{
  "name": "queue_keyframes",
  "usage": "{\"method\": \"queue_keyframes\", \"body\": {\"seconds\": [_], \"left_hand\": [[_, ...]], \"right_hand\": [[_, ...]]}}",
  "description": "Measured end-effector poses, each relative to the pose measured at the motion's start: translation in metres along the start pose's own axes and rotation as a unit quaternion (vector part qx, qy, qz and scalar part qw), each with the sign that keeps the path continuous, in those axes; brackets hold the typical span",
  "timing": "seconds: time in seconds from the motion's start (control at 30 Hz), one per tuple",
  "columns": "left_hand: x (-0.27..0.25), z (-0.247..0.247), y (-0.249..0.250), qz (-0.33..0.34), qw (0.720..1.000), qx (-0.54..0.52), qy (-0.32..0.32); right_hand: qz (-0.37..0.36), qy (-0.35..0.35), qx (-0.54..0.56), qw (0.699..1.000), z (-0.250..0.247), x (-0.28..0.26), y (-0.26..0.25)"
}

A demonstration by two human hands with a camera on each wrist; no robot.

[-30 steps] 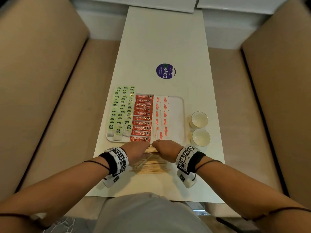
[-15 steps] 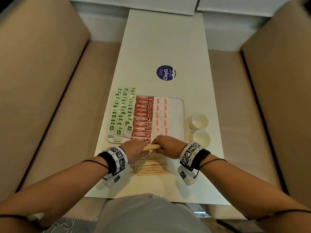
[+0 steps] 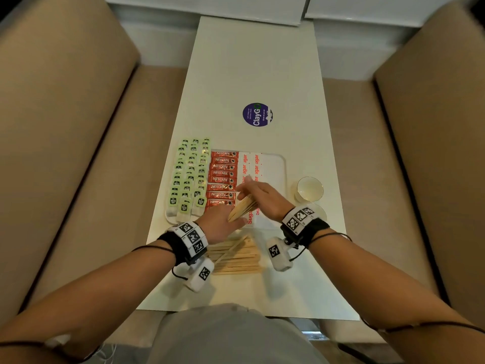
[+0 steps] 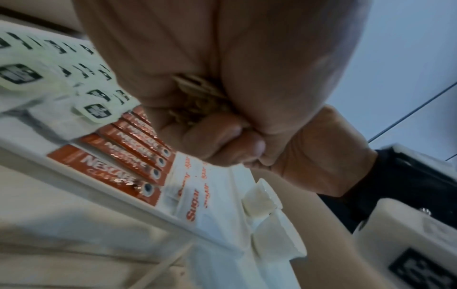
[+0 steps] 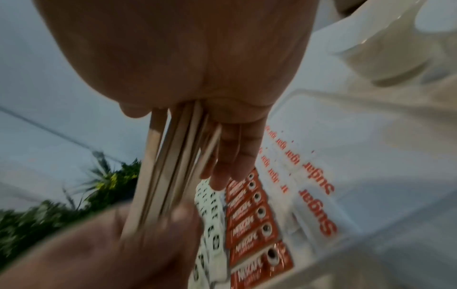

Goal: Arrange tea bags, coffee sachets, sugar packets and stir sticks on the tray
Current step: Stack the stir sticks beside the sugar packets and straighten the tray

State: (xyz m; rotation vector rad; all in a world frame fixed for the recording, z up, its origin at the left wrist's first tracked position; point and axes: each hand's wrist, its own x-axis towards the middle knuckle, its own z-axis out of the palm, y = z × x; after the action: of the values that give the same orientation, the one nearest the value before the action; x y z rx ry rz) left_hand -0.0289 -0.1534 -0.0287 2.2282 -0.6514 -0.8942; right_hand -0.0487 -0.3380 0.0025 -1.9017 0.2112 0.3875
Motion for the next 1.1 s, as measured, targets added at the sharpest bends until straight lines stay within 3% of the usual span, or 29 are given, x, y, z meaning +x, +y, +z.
{"method": "queue_keyframes", "body": {"seconds": [0.17, 0.37, 0.77, 0.87, 0.97, 1.1], "left_hand": [[0.002, -0.002, 0.006, 0.007, 1.000, -0.015, 0.015], [-0.004, -0.002, 0.010, -0.010, 0.998, -0.010, 0.061], [-0.004, -0.018, 0.011, -0.024, 0.994, -0.092, 0.053], [-0.005, -0.025, 0.007, -0.022, 0.982, -0.176, 0.062], [-0.003, -0.027, 0.012, -0.027, 0.968, -0.222, 0.114], [0.003, -0.028, 0.020, -0.071, 0.956, -0.206, 0.197]], "right_hand": [[0.014, -0.003, -0.001, 1.000, 0.005, 0.002, 0.000], [0.046, -0.034, -0.107, 0.993, 0.000, -0.002, -0.004], [0.049, 0.086, -0.049, 0.994, -0.005, -0.005, 0.000], [0.043, 0.134, -0.018, 0.990, -0.010, -0.006, -0.001], [0.036, 0.163, 0.009, 0.986, -0.005, -0.006, 0.001], [0.016, 0.146, 0.006, 0.989, 0.006, -0.006, 0.004]]}}
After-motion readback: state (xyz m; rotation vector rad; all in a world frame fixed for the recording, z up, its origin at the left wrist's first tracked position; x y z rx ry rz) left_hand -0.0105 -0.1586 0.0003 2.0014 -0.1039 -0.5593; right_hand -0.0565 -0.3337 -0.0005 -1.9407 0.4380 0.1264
